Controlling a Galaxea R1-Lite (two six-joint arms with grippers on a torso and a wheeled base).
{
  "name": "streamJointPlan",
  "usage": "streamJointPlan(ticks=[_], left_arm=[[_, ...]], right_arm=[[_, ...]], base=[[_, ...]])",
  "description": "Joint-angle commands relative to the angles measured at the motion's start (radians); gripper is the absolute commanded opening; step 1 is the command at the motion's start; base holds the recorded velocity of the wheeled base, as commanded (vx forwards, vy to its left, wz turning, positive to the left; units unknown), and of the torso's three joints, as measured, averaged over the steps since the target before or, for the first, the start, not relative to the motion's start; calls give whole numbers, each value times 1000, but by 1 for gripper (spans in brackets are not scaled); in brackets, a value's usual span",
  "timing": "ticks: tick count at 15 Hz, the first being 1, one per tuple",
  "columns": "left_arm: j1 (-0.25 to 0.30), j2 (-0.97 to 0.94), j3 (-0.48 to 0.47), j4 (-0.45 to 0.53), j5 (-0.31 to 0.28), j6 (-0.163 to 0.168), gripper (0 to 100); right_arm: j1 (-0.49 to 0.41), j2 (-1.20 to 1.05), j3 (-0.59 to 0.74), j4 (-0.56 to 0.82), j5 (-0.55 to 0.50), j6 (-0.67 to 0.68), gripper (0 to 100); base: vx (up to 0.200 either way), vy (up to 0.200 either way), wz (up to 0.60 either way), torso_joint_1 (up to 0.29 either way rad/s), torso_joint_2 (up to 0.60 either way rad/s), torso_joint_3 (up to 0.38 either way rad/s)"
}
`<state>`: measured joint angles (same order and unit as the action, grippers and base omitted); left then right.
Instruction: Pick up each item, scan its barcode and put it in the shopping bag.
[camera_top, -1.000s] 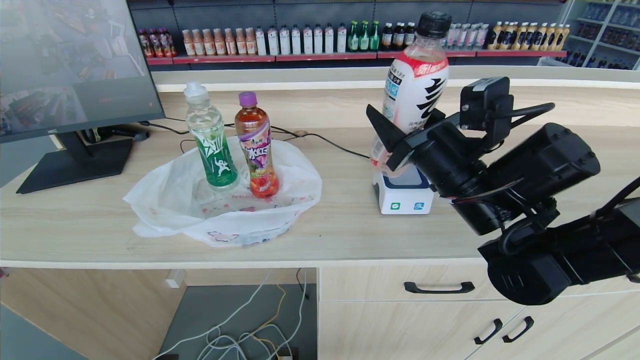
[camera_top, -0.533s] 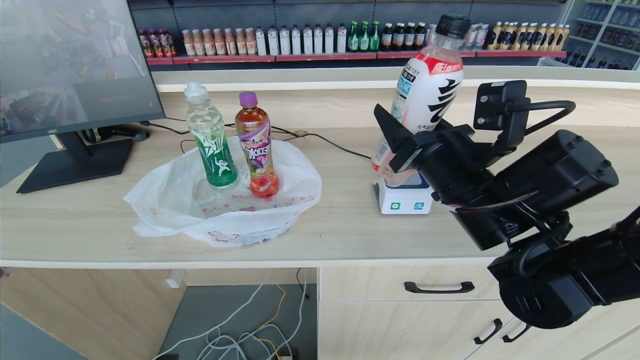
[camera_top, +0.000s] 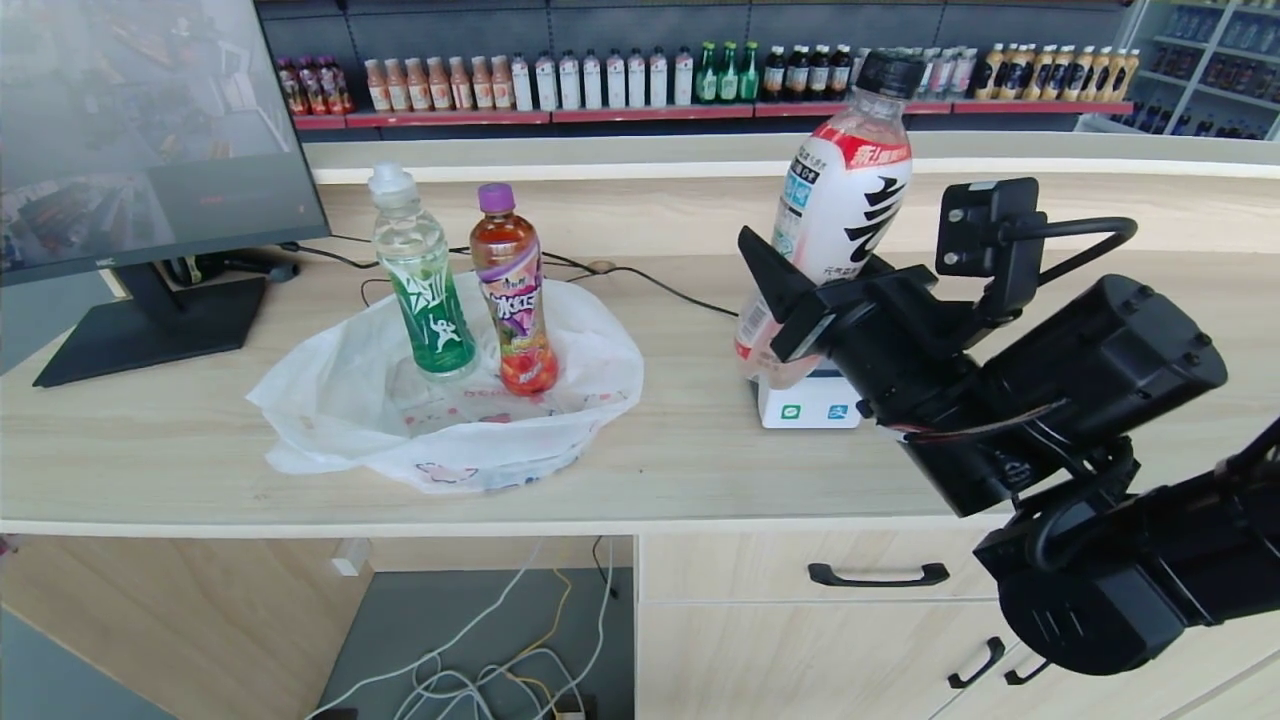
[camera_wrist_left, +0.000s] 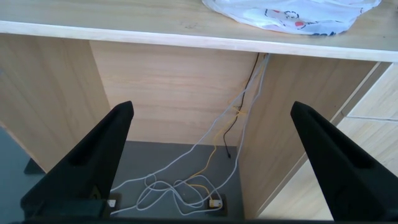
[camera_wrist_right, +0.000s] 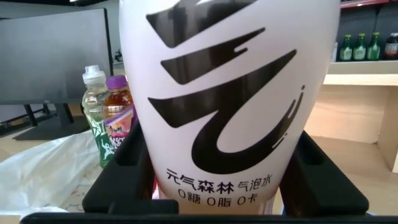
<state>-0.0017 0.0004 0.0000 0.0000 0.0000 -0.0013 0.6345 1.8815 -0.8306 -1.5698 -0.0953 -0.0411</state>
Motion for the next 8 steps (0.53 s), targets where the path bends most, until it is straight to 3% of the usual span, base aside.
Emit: streamJointPlan(ticks=[1,8], left_arm=[[0,0,0,0,0,0,100],[0,0,0,0,0,0,100]], right_arm=[[-1,-1,2,-1,0,3,0],[-1,1,19,-1,0,3,0]], base=[[0,200,0,2,2,7],[0,200,0,4,2,1]])
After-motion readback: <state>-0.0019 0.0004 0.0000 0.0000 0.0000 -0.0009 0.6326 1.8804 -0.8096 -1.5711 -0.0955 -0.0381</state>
